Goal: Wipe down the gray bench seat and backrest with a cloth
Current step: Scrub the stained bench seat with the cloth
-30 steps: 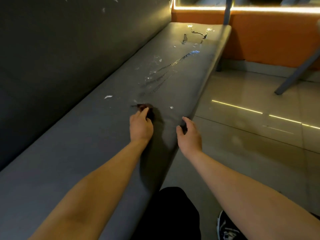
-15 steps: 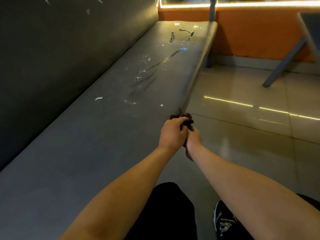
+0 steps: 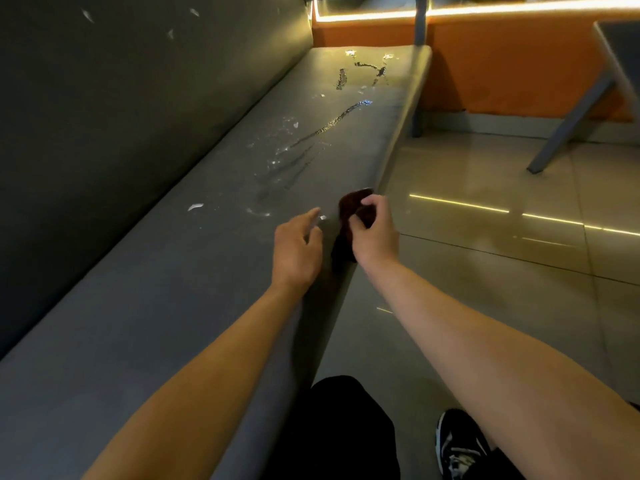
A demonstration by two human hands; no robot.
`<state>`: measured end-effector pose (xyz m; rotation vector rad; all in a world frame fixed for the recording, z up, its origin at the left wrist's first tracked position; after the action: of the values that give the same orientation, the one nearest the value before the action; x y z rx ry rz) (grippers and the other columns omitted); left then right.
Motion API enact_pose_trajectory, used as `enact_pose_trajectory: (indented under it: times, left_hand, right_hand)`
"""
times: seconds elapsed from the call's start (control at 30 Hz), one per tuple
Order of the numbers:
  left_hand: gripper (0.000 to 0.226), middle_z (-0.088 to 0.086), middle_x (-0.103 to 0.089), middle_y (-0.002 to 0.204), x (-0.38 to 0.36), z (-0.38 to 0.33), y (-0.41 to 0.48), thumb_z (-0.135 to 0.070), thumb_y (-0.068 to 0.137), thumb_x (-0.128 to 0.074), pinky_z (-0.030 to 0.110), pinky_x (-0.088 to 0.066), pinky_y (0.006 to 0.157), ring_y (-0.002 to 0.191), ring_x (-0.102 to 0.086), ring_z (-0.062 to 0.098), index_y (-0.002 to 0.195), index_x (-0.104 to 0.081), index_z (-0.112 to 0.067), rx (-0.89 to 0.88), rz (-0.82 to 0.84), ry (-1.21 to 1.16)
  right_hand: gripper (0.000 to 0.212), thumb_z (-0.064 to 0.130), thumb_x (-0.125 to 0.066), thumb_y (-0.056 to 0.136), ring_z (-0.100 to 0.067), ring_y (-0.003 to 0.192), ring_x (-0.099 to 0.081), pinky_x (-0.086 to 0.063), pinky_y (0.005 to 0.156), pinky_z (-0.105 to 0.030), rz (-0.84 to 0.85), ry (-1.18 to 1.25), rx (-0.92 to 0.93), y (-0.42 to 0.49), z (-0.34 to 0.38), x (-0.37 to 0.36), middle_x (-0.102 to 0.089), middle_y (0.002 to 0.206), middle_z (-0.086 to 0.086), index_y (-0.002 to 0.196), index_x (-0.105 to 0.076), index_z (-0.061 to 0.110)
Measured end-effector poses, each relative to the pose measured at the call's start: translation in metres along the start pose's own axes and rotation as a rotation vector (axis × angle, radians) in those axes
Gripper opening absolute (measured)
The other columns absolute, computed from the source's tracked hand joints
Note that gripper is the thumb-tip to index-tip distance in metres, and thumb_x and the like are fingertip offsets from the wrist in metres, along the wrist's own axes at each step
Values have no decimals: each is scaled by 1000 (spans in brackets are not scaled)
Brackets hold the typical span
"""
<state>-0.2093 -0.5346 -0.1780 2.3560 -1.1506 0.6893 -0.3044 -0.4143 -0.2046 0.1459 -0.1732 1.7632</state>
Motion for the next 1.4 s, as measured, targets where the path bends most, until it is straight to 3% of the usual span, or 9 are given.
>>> enact_pose_trajectory:
  times: [0.07,0.17,0.4,0.53,0.63,0.8,0.93,1.2,1.4]
  left_hand:
    - [46,-1,-48,152,10,30,6,-26,104,-48,33,-28,115,140,-35,21,149,-48,-22,110,-30,281]
    - [51,-2,-32,162,1,52,-2,-38,105,-41,45,-19,119,146,-22,27,155,-38,-27,193,100,503]
    - [56,-5,-18,168,-3,52,-1,-43,104,-34,47,-10,121,148,-11,28,159,-28,-29,187,140,503]
    - [57,-6,-18,168,-3,55,-1,-46,104,-34,47,-11,122,147,-14,28,158,-28,-29,160,133,501]
    - [58,-7,-19,167,-4,57,-1,-45,103,-35,46,-10,122,146,-15,26,158,-28,-29,159,112,470]
    - [54,-4,-31,163,-3,57,-2,-33,104,-31,40,-18,117,136,-25,23,158,-28,-26,143,47,382]
    - [49,-6,-42,155,1,60,-2,-26,104,-29,35,-24,112,126,-32,19,153,-35,-29,149,-2,299]
    - [58,-5,-23,166,0,58,-4,-32,105,-36,39,-12,120,142,-19,21,161,-24,-23,126,73,434]
    - [50,-3,-34,162,-3,61,-2,-33,108,-26,37,-19,114,133,-27,21,156,-33,-24,140,14,379]
  right_hand:
    - [33,18,-57,101,-26,120,-57,-51,103,-42,-12,-177,73,14,-2,-2,-59,133,-5,132,-53,30]
    - [44,17,-57,99,-29,137,-40,-39,115,-41,176,-504,189,12,-13,-23,-51,147,-7,142,-54,23]
    - [39,9,-55,94,-26,124,-50,-38,110,-38,416,-739,588,12,-2,-44,-66,133,-1,127,-70,24]
    - [46,5,-47,101,-34,142,-39,-25,122,-40,315,-781,462,59,-7,-42,-52,150,-12,144,-57,16]
    - [46,7,-48,101,-32,144,-38,-29,121,-40,247,-698,307,71,-6,-49,-49,152,-12,145,-55,16]
    - [38,18,-52,96,-21,124,-58,-45,107,-37,393,-686,506,17,12,-67,-68,131,3,128,-69,30]
    - [38,20,-52,99,-22,120,-56,-43,106,-36,556,-724,662,-2,11,-72,-67,129,4,134,-65,28]
    - [35,22,-48,102,-38,119,-40,-45,99,-45,226,-854,359,40,5,-50,-49,124,-14,134,-62,17]
    - [27,39,-53,102,-28,104,-56,-47,89,-38,515,-800,516,7,12,-82,-56,105,-4,120,-71,30]
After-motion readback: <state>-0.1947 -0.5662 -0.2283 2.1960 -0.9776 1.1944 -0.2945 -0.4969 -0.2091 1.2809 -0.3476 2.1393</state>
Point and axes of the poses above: each hand's wrist, its own y-axis towards the middle knuckle, its own x-axis out of the back of the hand, z = x × y, the point moved 4 cm from there along y, towards the middle knuckle
